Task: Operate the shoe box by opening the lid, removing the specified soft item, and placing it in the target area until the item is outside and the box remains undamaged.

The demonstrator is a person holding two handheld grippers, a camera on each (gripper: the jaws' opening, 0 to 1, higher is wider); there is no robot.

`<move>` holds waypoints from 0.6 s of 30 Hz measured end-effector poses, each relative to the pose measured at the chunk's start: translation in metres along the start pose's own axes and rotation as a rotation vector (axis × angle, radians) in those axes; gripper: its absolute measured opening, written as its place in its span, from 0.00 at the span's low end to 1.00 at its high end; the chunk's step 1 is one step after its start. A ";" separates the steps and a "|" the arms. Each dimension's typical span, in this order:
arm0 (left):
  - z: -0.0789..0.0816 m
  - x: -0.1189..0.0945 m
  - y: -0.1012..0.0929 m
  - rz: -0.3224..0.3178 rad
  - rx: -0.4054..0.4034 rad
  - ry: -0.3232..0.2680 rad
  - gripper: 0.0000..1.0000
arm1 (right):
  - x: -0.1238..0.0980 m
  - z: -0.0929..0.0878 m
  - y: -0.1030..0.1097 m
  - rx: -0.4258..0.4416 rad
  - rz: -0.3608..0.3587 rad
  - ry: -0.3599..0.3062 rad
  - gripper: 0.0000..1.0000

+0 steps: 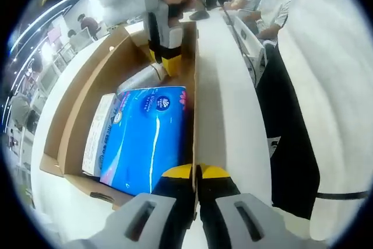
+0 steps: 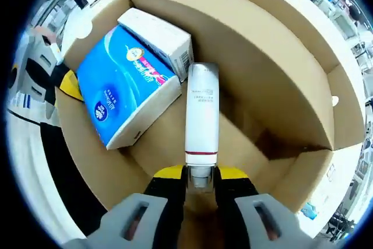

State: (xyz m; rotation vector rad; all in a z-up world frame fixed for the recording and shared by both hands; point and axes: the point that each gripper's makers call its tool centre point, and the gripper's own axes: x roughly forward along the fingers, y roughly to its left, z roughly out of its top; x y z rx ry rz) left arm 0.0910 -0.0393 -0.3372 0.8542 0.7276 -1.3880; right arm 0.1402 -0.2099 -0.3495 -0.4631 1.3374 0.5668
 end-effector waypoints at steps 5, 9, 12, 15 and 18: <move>0.000 0.001 -0.001 0.004 0.014 -0.007 0.01 | -0.013 -0.003 0.004 0.184 0.041 -0.108 0.17; -0.001 0.002 -0.001 0.002 0.015 -0.004 0.01 | -0.017 -0.013 0.007 0.050 0.015 -0.107 0.17; -0.001 0.002 -0.001 0.002 0.015 -0.005 0.01 | -0.024 -0.008 0.018 0.037 0.067 -0.163 0.17; -0.001 0.002 -0.002 0.004 0.012 -0.004 0.01 | -0.043 0.013 0.017 -0.068 0.004 -0.323 0.17; -0.001 0.002 -0.002 0.006 0.014 -0.005 0.02 | -0.057 0.015 0.018 -0.023 -0.018 -0.363 0.17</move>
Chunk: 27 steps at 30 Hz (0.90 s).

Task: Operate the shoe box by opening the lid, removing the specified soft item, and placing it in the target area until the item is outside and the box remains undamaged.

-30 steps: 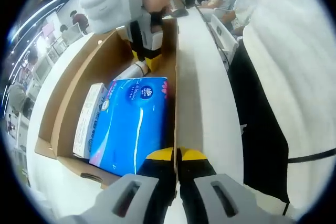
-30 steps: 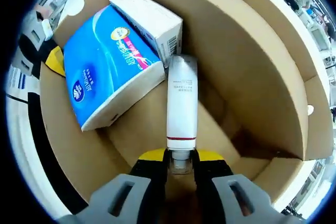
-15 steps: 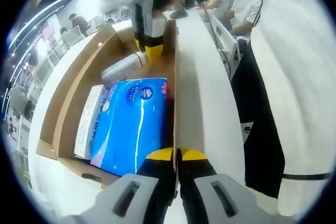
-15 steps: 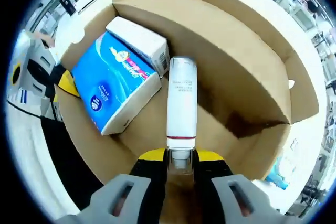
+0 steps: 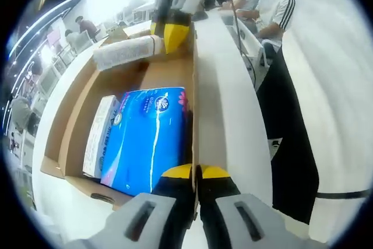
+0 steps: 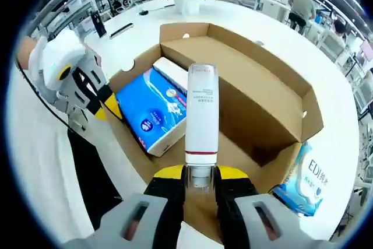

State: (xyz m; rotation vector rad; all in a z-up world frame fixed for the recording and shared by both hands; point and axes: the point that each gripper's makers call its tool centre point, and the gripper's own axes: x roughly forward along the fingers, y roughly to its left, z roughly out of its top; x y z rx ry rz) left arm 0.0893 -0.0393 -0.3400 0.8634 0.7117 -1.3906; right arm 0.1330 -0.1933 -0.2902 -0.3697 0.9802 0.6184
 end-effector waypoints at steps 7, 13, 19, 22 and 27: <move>-0.001 0.000 0.000 -0.003 0.000 -0.001 0.01 | -0.002 0.009 0.006 0.061 0.031 -0.054 0.17; -0.001 -0.001 0.001 -0.009 -0.004 -0.002 0.01 | -0.009 0.013 0.003 0.165 0.052 -0.106 0.17; 0.000 -0.001 0.001 -0.014 -0.009 -0.003 0.01 | -0.023 0.018 -0.007 0.248 0.033 -0.179 0.17; 0.000 -0.001 0.001 -0.019 -0.017 -0.001 0.01 | -0.030 0.019 -0.011 0.276 0.039 -0.207 0.17; 0.000 -0.002 0.001 -0.011 -0.019 -0.003 0.01 | -0.037 0.014 -0.021 0.257 0.009 -0.208 0.17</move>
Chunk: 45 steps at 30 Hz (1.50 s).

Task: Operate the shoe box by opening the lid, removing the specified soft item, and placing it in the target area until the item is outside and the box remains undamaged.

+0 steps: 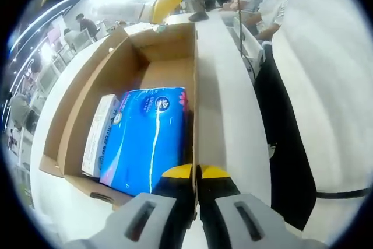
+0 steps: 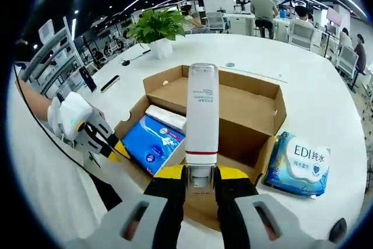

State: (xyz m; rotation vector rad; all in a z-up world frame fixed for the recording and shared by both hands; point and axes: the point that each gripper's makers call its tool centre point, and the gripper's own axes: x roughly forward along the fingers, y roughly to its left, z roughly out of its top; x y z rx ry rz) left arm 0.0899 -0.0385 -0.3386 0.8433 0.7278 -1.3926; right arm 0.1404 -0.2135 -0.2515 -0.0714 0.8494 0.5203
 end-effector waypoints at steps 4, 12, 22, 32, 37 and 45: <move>0.000 0.000 0.000 -0.005 -0.003 0.003 0.01 | -0.007 0.009 -0.010 0.002 -0.029 -0.042 0.17; 0.001 0.000 -0.001 -0.009 -0.010 0.007 0.01 | -0.018 0.024 -0.020 0.007 -0.028 -0.083 0.17; 0.001 0.000 0.000 -0.007 -0.013 0.007 0.01 | -0.030 0.033 -0.027 -0.022 -0.064 -0.115 0.17; 0.000 0.000 0.000 -0.007 -0.009 0.007 0.01 | -0.050 0.034 -0.053 0.063 -0.128 -0.179 0.17; 0.000 -0.001 0.000 -0.013 -0.010 0.008 0.01 | -0.068 0.034 -0.073 0.070 -0.181 -0.180 0.17; 0.001 -0.001 0.001 -0.014 -0.010 0.008 0.01 | -0.107 0.038 -0.097 0.124 -0.277 -0.231 0.17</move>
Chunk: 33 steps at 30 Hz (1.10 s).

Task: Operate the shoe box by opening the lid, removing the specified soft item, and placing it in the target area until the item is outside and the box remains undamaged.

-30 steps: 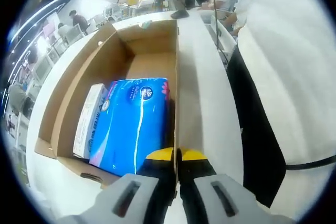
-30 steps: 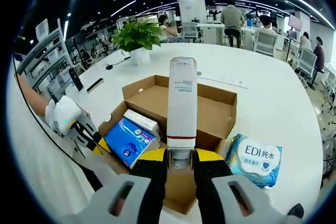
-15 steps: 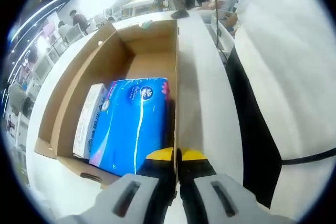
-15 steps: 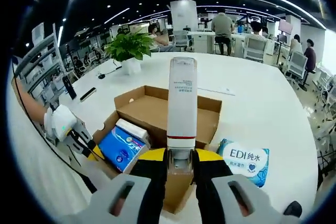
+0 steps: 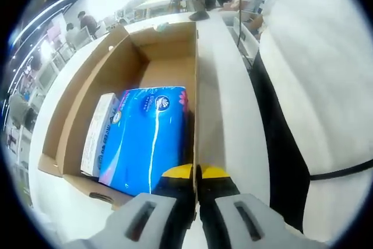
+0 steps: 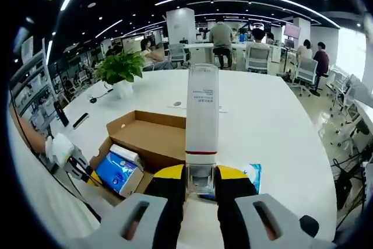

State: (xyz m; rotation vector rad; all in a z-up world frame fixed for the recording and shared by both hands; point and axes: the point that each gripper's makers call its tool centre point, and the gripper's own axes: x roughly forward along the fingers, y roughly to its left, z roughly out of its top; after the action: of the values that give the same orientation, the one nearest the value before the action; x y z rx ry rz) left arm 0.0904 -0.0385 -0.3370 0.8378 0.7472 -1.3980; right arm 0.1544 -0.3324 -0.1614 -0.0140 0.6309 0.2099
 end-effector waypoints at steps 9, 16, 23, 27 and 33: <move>0.001 -0.001 0.001 -0.002 0.000 0.001 0.01 | -0.027 0.021 -0.039 0.047 -0.110 -0.060 0.17; 0.002 -0.001 0.001 -0.003 -0.003 0.003 0.01 | -0.029 0.021 -0.046 0.050 -0.144 -0.049 0.17; 0.002 -0.001 0.002 -0.001 -0.007 0.004 0.01 | -0.029 0.010 -0.072 0.050 -0.210 0.004 0.17; 0.003 -0.002 0.002 -0.006 -0.009 0.006 0.01 | -0.031 0.010 -0.089 0.067 -0.229 0.003 0.17; 0.003 -0.001 0.003 -0.006 -0.020 0.007 0.01 | -0.030 0.019 -0.105 0.072 -0.227 0.052 0.17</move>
State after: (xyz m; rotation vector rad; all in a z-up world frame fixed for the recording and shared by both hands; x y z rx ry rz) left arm 0.0931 -0.0401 -0.3343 0.8258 0.7683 -1.3920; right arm 0.1623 -0.4397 -0.1340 -0.0215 0.6831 -0.0333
